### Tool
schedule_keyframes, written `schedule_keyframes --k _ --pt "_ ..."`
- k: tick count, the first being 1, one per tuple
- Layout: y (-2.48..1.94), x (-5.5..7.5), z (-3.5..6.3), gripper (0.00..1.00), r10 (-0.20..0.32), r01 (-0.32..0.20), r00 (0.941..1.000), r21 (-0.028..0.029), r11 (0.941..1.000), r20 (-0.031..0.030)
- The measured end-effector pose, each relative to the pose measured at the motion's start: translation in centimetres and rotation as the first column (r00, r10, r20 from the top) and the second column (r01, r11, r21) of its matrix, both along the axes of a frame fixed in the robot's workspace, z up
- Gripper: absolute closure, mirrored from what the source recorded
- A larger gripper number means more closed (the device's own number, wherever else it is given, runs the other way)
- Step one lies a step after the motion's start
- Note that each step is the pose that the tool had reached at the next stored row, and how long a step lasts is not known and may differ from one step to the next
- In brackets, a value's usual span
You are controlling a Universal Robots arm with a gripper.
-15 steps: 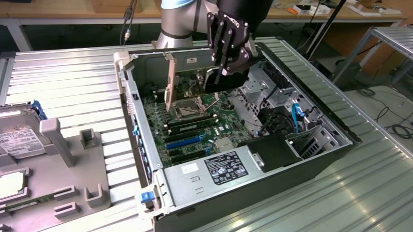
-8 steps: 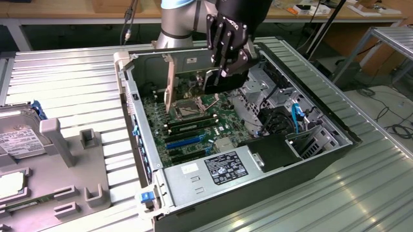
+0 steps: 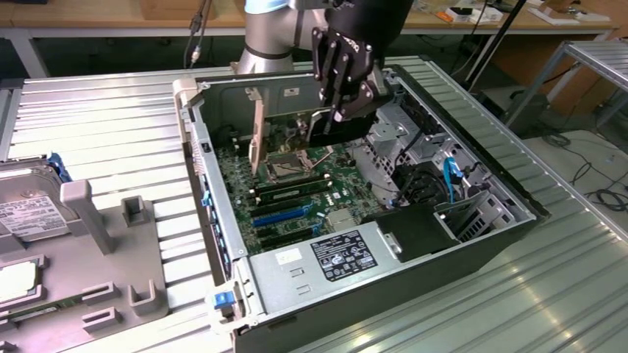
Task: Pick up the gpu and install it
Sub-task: 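Insert the gpu into the slot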
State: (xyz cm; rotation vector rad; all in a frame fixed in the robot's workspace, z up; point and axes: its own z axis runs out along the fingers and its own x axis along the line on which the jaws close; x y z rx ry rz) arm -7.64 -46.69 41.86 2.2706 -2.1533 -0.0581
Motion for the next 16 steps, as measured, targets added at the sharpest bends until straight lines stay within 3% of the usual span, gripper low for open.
schedule_keyframes --k 12,16 --pt "0.0 -0.1 -1.86 0.73 0.0 0.0 0.9999 0.0 1.0 0.0161" --pt "0.0 -0.1 -1.95 0.73 0.0 0.0 0.9999 0.0 1.0 0.0166"
